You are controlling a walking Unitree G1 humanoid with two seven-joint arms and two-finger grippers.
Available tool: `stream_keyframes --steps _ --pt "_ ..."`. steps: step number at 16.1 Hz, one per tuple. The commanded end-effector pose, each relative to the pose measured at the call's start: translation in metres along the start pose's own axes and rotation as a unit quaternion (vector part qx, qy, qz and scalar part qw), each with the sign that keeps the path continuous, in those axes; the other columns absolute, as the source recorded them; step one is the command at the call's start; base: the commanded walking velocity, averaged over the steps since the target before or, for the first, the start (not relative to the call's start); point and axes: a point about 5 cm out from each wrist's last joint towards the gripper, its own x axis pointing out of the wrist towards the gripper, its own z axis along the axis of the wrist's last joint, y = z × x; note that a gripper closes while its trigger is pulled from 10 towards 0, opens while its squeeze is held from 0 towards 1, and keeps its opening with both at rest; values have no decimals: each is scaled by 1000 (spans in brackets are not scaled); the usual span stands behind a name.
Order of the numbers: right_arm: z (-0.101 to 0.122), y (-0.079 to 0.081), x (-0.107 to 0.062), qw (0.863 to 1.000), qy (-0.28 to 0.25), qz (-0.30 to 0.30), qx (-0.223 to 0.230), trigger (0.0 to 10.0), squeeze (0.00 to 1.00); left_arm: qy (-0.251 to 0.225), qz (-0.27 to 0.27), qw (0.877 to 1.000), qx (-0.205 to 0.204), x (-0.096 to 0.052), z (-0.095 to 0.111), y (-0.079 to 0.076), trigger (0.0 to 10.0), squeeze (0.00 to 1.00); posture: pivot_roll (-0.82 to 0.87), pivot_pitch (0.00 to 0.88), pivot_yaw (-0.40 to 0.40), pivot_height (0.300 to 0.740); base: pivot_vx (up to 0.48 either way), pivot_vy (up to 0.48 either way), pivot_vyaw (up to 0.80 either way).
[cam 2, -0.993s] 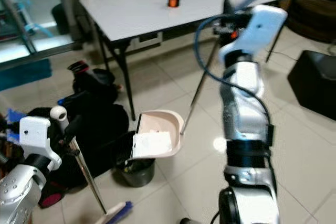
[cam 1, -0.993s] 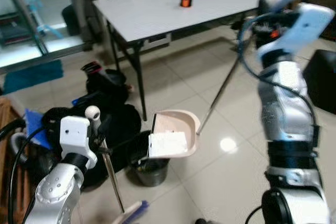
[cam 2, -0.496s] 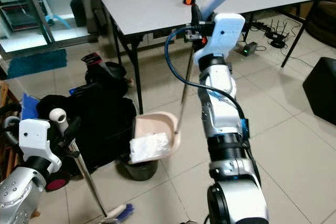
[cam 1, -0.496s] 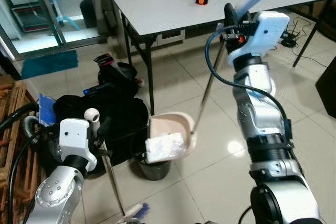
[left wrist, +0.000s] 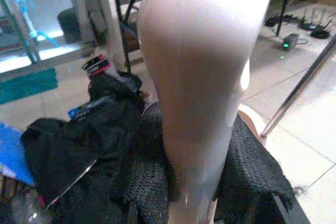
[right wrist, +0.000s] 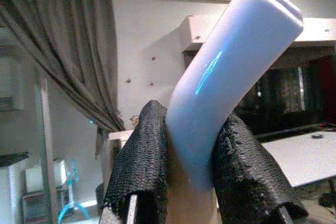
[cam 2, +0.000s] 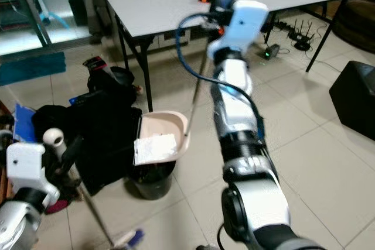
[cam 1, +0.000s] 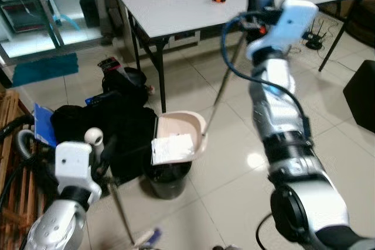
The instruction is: Sweep floor
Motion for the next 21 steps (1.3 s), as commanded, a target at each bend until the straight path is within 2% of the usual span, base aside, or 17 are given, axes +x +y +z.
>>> stream_keyframes --steps 1,4,5,6,9,10,12,14,15,16,17,19,20,21 --pt "15 17 11 998 -47 32 -15 10000 0 -14 12 1000 10 -4 9 3 10000 0 208 80 1 740 0 0 0" --pt "20 52 18 989 -88 107 -48 10000 0 -9 17 1000 13 -13 9 2 10000 0 223 97 -2 740 0 0 0" --pt "20 55 18 988 -91 113 -50 10000 0 -9 18 1000 14 -14 9 2 10000 0 225 98 -2 740 0 0 0" --pt "19 66 16 983 -98 144 -56 10000 0 -6 18 1000 14 -16 9 2 10000 0 226 98 -2 740 0 0 0" --pt "9 93 3 964 -107 229 -83 10000 0 -4 21 1000 15 -17 9 1 10000 0 232 99 -11 740 0 0 0" --pt "8 97 1 960 -110 241 -89 10000 0 -4 21 1000 15 -17 9 0 10000 0 232 99 -11 740 0 0 0" --pt "3 111 -11 940 -126 291 -123 10000 0 -4 22 1000 14 -16 9 -1 10000 0 228 96 -13 740 0 0 0" --pt "1 120 -18 931 -137 314 -126 10000 0 -4 22 1000 13 -15 10 -2 10000 0 229 95 -13 740 0 0 0" --pt "1 121 -19 930 -137 317 -125 10000 0 -5 22 1000 13 -14 10 -2 10000 0 229 91 -12 740 0 0 0" --pt "0 125 -20 921 -147 330 -148 10000 0 -6 22 1000 13 -12 9 -2 10000 0 225 87 -11 740 0 0 0" --pt "0 124 -19 918 -151 329 -163 10000 0 -7 20 1000 12 -11 9 -3 10000 0 218 82 -10 740 0 0 0" --pt "4 101 -6 921 -145 289 -216 10000 0 -8 7 1000 9 -7 9 -5 10000 0 178 66 -9 740 0 0 0" --pt "5 89 -2 926 -137 271 -226 10000 0 -9 -1 1000 10 -5 9 -6 10000 0 149 59 -9 740 0 0 0" --pt "8 69 3 932 -127 240 -240 10000 0 -13 -13 1000 14 -3 9 -7 10000 0 128 54 -6 740 0 0 0"
